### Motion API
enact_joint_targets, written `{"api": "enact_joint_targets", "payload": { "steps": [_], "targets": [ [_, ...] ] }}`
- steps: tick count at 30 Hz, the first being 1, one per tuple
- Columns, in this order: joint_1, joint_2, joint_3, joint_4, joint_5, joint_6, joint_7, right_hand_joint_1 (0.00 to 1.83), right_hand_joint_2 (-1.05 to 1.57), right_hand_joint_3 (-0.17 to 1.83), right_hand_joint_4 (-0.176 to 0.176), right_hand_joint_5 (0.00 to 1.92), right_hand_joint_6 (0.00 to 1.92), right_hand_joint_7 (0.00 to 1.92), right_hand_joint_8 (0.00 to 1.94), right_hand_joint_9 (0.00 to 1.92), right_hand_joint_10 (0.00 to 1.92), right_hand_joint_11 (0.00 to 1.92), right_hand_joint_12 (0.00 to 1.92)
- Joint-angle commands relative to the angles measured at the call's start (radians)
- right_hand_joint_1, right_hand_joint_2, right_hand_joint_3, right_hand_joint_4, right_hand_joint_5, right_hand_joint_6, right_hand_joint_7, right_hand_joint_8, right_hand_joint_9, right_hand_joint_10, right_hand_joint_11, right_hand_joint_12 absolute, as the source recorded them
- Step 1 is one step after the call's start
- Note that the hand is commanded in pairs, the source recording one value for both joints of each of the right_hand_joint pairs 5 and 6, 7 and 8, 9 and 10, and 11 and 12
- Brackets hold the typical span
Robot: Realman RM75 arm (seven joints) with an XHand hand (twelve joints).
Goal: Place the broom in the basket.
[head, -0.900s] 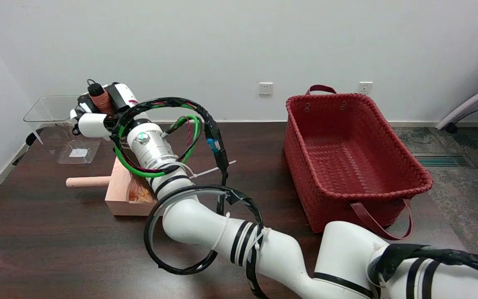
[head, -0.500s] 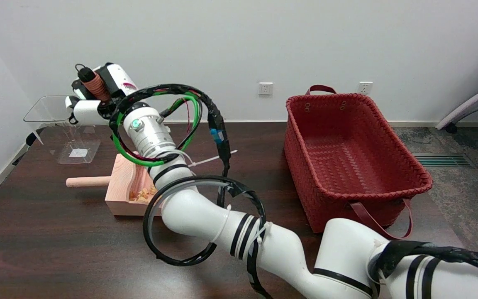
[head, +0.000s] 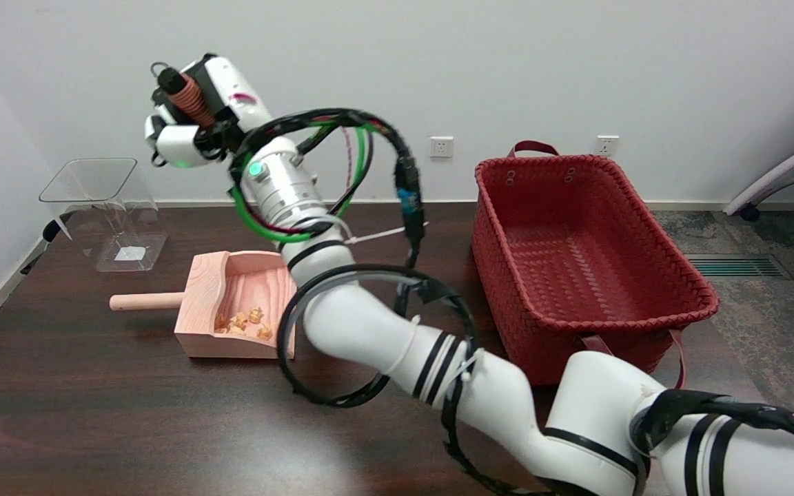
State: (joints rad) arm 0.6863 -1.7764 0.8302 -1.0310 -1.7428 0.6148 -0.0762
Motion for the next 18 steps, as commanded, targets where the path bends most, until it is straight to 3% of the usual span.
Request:
{"api": "enact_joint_targets", "payload": {
  "steps": [1, 18],
  "targets": [
    [-0.032, 0.223, 0.11, -0.264, 0.0, -0.078, -0.149, 1.36, 0.96, 0.84, 0.0, 1.92, 1.92, 1.92, 1.92, 1.92, 1.92, 1.92, 1.92],
    [-0.096, 0.543, 0.208, -0.453, 0.203, -0.088, -0.153, 1.35, 1.0, 0.79, 0.0, 1.92, 1.92, 1.92, 1.92, 1.92, 1.92, 1.92, 1.92]
  ]
}}
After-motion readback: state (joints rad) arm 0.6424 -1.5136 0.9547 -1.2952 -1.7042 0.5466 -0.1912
